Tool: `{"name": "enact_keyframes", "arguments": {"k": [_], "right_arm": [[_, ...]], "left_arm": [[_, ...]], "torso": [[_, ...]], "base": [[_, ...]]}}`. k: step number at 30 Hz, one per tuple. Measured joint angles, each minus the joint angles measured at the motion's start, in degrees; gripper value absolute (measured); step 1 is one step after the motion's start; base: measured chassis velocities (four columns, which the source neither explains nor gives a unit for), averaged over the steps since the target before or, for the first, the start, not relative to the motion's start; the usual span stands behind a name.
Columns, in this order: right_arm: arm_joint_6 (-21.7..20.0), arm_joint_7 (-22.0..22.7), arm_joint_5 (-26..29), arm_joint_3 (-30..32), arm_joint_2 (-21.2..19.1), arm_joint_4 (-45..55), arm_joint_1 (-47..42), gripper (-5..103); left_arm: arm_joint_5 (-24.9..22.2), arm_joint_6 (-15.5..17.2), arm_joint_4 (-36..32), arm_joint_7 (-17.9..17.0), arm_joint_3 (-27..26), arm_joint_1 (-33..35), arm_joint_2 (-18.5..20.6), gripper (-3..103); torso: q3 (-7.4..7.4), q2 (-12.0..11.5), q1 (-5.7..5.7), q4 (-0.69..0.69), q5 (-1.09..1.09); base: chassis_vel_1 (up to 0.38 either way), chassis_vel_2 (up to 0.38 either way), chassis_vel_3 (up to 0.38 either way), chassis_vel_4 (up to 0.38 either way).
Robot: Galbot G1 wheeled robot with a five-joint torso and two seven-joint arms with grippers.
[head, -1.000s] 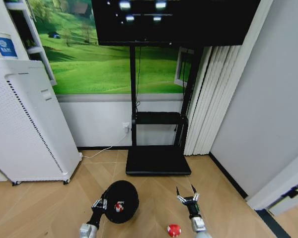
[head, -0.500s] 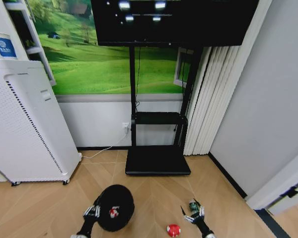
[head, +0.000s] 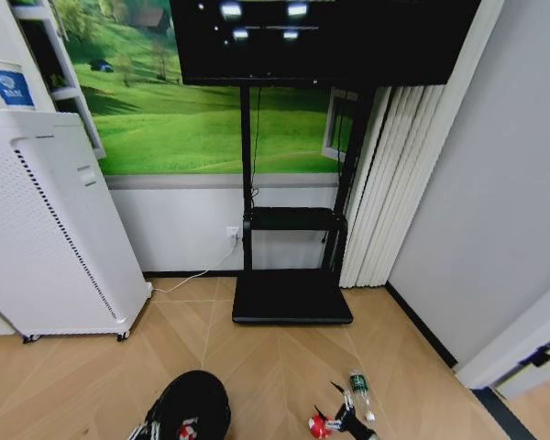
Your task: Pick up the trash bin and place the garbage on the floor into it.
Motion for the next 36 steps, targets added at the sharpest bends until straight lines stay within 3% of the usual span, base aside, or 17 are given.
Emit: {"name": "enact_keyframes", "arguments": {"k": [6, 19, 27, 36], "right_arm": [[0.7, -1.6, -0.2, -2.0, 0.8, -3.6, 1.2, 100], [0.7, -1.3, -2.3, -3.0, 0.2, -1.8, -0.6, 100], [0.7, -2.5, -1.7, -5.0, 3.4, -9.6, 1.8, 100], [0.7, -3.1, -1.2, -5.6, 4.4, -12.2, 1.9, 100]], "left_arm": [[-0.8, -0.2, 1.2, 0.0, -0.1, -0.6, 0.3, 8], [-2.5, -0.2, 2.6, -0.2, 1.6, -3.4, 1.6, 8], [-3.9, -0.4, 3.0, -0.1, 1.5, -3.6, 2.6, 8], [-4.5, -0.5, 3.3, -0.2, 2.4, -4.9, 2.8, 8]], "torso": [[0.01, 0.0, 0.01, 0.00, 0.00], [0.03, 0.0, 0.02, -0.01, 0.00], [0.04, 0.0, 0.02, 0.01, 0.01], [0.04, 0.1, 0.02, 0.00, -0.01]], "base": [[0.000, 0.000, 0.000, 0.000], [0.000, 0.000, 0.000, 0.000], [0.000, 0.000, 0.000, 0.000], [0.000, 0.000, 0.000, 0.000]]}}
